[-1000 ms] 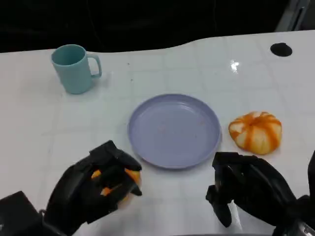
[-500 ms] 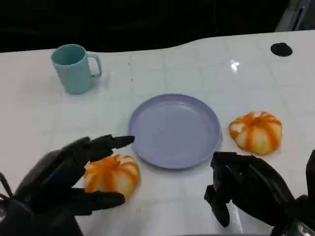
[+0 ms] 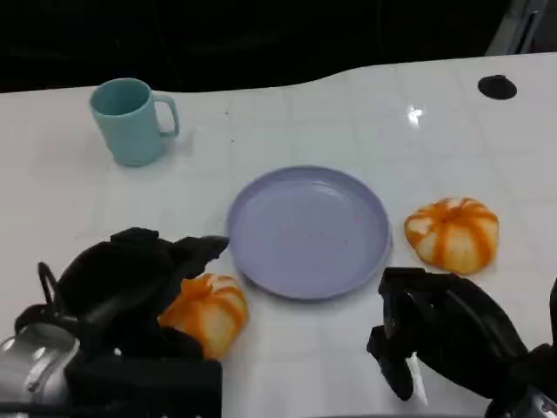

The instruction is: Grasp the bread from the table and place it into the plate.

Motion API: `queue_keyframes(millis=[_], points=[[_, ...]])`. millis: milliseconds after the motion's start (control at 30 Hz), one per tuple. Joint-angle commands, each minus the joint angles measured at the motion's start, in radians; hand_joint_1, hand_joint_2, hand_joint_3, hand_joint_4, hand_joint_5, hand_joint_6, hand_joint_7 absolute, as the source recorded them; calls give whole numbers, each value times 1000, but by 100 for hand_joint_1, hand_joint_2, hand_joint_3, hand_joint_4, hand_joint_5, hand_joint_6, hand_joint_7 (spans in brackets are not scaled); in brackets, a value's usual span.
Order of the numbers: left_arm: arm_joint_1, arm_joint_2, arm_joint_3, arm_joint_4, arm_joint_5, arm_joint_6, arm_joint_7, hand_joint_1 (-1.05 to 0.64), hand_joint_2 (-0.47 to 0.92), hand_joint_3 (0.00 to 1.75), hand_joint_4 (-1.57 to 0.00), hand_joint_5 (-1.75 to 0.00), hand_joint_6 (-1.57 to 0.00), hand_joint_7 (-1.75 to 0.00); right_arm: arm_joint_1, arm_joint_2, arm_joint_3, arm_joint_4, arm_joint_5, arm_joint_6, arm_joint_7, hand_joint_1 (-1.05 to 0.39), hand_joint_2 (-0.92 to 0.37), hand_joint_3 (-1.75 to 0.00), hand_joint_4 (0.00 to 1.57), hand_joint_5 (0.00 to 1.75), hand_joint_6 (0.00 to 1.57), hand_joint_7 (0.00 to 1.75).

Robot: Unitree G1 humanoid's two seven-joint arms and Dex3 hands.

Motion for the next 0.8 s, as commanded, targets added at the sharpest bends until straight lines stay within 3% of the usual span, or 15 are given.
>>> queue_keyframes(millis=[33, 600, 700, 767, 800], points=[[-50, 8, -48, 88, 20, 48, -12, -77, 92, 2, -27, -34, -28, 0, 6, -10, -11, -10, 8, 5, 3, -91, -92, -39, 126, 164, 108, 156], [-147, 9, -178, 415, -38, 73, 30, -71, 92, 5, -29, -27, -29, -2, 24, -2, -5, -54, 11, 39, -18, -92, -92, -36, 128, 164, 110, 156], [-139, -5, -152, 482, -93, -4, 159, -47, 92, 6, -51, -46, -56, -8, 24, -3, -6, -52, 10, 37, -16, -92, -92, -36, 128, 164, 110, 156], [-144, -6, -145, 538, -111, -68, 265, -27, 92, 28, -73, -87, -93, -17, 23, -3, -6, -52, 12, 40, -17, -93, -92, -36, 128, 163, 110, 155], [-148, -5, -143, 567, -117, -102, 315, -23, 90, 40, -76, -110, -102, -27, 23, -3, -7, -52, 13, 43, -17, -93, -92, -36, 128, 163, 110, 155]])
